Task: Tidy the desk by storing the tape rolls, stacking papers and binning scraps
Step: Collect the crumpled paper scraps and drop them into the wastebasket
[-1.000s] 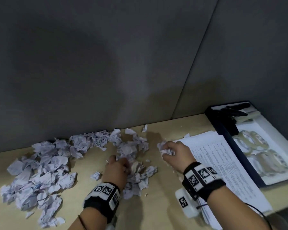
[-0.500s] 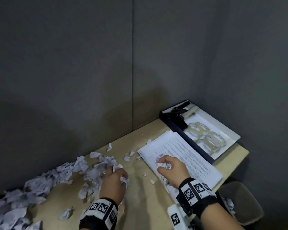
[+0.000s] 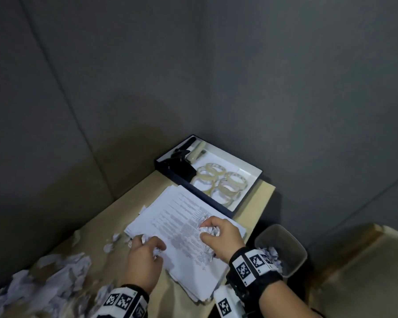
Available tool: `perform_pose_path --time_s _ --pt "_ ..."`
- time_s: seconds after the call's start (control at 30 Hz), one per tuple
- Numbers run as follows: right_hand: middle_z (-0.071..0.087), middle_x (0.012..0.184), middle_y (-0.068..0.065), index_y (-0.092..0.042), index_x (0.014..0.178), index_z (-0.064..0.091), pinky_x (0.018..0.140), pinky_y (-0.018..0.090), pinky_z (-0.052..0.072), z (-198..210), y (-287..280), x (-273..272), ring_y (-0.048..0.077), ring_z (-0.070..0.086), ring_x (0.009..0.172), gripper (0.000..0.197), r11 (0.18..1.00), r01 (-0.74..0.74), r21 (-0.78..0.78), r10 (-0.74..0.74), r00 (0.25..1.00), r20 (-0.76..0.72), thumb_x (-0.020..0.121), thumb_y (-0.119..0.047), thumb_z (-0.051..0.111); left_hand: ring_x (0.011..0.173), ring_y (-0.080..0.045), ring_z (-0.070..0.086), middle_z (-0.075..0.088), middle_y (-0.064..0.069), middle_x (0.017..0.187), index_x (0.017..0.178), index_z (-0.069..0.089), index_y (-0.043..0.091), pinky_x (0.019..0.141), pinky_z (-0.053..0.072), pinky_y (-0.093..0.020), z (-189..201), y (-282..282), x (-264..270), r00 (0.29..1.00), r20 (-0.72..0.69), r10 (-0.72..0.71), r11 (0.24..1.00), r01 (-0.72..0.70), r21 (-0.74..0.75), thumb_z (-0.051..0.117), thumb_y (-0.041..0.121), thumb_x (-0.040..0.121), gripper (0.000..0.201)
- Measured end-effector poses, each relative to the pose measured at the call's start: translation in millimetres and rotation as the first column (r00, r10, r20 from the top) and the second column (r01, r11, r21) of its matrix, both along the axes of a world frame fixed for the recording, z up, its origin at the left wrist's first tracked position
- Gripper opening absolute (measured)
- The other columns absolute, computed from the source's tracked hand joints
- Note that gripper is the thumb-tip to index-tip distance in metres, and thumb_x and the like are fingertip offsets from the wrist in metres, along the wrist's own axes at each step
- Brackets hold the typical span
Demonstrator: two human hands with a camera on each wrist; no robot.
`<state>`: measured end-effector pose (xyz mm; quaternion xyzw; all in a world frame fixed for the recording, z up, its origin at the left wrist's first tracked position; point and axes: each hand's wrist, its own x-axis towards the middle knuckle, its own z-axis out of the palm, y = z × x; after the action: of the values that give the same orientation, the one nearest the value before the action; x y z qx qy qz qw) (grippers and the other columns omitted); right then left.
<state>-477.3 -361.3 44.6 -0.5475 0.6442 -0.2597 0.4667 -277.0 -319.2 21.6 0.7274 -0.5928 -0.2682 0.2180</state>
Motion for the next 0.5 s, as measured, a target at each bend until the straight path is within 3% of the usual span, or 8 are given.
perform_pose_path --time_s 0.1,0.23,0.4,0.5 --pt "0.062 0.094 -0.003 -0.027 0.087 0.067 0.047 0.022 0.049 -7 -8 -34 0.014 0.059 0.060 0.013 0.994 0.112 0.005 -0.112 0.991 0.072 0.080 -0.016 0.067 0.097 -0.020 0.050 0.039 -0.001 0.107 0.082 0.059 0.030 0.076 0.032 -0.020 1 -19 -32 0.997 -0.033 -0.074 0.997 0.074 0.000 0.054 -0.006 0.077 0.037" --pt "0.061 0.078 0.002 -0.024 0.078 0.064 0.045 0.020 0.046 -21 -17 -82 0.009 0.055 0.048 0.016 0.966 0.251 0.053 -0.257 0.950 0.176 0.080 -0.009 0.068 0.103 -0.007 0.035 0.039 -0.003 0.114 0.084 0.062 0.026 0.074 0.029 -0.014 0 -44 -79 0.979 -0.081 -0.185 0.982 0.187 0.015 0.053 -0.006 0.080 0.034" --pt "0.061 0.066 0.002 -0.020 0.072 0.064 0.056 0.024 0.048 -40 -24 -144 0.014 0.056 0.055 0.020 0.915 0.394 0.088 -0.403 0.880 0.250 0.079 -0.001 0.070 0.093 -0.011 0.048 0.040 0.000 0.110 0.082 0.064 0.025 0.069 0.034 0.002 0 -68 -137 0.954 -0.138 -0.266 0.961 0.273 0.033 0.054 -0.008 0.078 0.035" --pt "0.057 0.060 -0.001 -0.016 0.073 0.063 0.049 0.018 0.045 -56 -30 -189 0.009 0.053 0.050 0.016 0.868 0.480 0.126 -0.496 0.848 0.187 0.080 -0.003 0.069 0.088 -0.013 0.055 0.042 0.001 0.107 0.079 0.064 0.028 0.068 0.037 -0.001 -2 -82 -170 0.940 -0.163 -0.300 0.949 0.311 0.048 0.054 -0.010 0.077 0.039"
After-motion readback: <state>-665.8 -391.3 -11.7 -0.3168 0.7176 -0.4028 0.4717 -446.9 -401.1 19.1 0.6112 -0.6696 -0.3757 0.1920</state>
